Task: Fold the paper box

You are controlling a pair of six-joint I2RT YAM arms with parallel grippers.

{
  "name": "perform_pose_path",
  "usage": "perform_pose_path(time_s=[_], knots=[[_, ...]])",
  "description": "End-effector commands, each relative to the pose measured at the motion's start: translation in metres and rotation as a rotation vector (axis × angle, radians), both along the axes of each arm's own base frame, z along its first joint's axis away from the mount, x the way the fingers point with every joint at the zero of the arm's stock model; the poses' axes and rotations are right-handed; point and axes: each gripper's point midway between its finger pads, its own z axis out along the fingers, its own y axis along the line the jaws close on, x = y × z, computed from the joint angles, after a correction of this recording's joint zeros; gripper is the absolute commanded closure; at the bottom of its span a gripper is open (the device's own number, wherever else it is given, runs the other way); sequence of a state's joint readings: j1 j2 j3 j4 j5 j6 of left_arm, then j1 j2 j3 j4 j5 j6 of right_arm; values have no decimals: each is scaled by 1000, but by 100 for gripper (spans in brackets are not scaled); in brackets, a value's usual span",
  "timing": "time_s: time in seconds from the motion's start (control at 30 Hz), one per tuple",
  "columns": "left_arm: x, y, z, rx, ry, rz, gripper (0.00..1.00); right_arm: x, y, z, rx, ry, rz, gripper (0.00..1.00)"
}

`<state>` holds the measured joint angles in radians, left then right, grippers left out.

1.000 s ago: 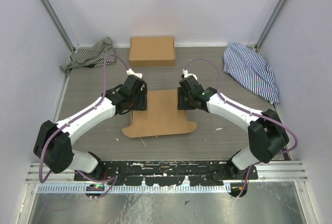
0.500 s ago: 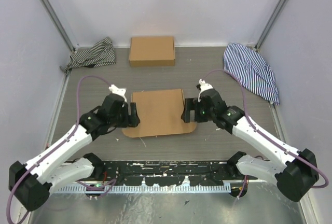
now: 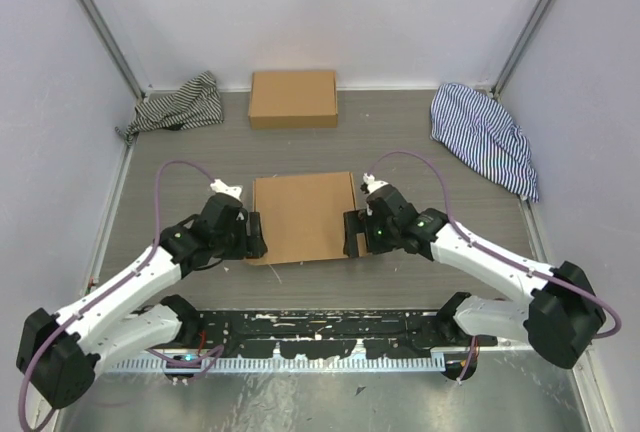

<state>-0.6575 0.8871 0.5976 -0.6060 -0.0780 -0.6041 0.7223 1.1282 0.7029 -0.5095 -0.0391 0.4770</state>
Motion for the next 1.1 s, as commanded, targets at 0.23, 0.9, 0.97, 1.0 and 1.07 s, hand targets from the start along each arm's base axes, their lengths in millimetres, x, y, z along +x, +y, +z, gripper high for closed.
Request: perform_pose_path(time_s=[0.23, 0.9, 0.97, 1.0, 1.07], knots=[[4, -12, 2, -9, 18, -39, 24, 12, 34, 13, -16, -68, 56, 0], [4, -39, 4, -95, 50, -119, 27, -3, 52, 15, 31, -29, 120, 3], [2, -39, 8, -104, 47, -122, 27, -5, 53, 17, 37, -26, 124, 4], [1, -39, 10, -109, 48, -124, 27, -5, 53, 19, 42, -26, 125, 4], [-1, -39, 15, -118, 44, -125, 27, -6, 54, 24, 48, -29, 128, 4]])
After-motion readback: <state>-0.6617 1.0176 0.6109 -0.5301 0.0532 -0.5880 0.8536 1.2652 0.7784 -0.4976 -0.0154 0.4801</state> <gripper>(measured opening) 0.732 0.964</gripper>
